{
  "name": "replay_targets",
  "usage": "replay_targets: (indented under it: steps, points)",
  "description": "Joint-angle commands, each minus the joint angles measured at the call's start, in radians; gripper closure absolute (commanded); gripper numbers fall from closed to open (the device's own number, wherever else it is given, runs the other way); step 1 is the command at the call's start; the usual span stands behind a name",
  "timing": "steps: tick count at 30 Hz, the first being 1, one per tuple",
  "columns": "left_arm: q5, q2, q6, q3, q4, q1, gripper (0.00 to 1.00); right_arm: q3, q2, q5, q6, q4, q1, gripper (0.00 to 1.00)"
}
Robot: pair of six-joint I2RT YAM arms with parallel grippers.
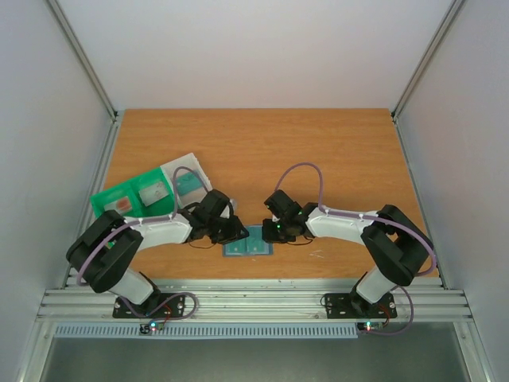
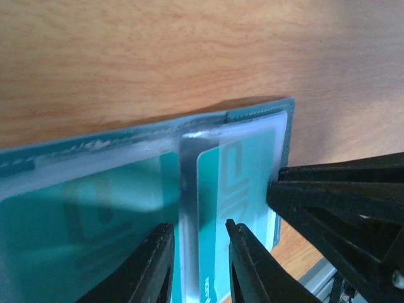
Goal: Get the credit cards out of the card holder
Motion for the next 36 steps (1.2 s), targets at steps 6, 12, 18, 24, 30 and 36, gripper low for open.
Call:
replay_targets:
  steps: [6,12,18,24,30,36]
  points:
    - [0.001,0.078,-0.035,-0.026,0.163,-0.01,0.75,-0.036,0.022,0.025,0.027,-0.015,-0.001,0.86]
    - [0.018,0.063,-0.068,-0.048,0.214,-0.011,0.86,-0.035,0.033,0.016,0.035,-0.01,-0.001,0.89]
    - [0.024,0.026,-0.081,-0.063,0.211,-0.011,1.0,-0.039,0.036,0.022,0.034,-0.013,-0.002,0.9]
    - [0.005,-0.044,-0.092,-0.08,0.178,-0.007,1.0,-0.041,0.034,0.018,0.034,-0.006,-0.002,0.9]
    - [-0.04,-0.117,-0.07,-0.074,0.079,0.008,1.0,-0.044,0.03,0.031,0.028,-0.016,-0.002,0.9]
    - [-0.017,-0.133,-0.067,-0.083,0.037,0.022,1.0,-0.042,0.022,0.031,0.029,-0.018,-0.002,0.9]
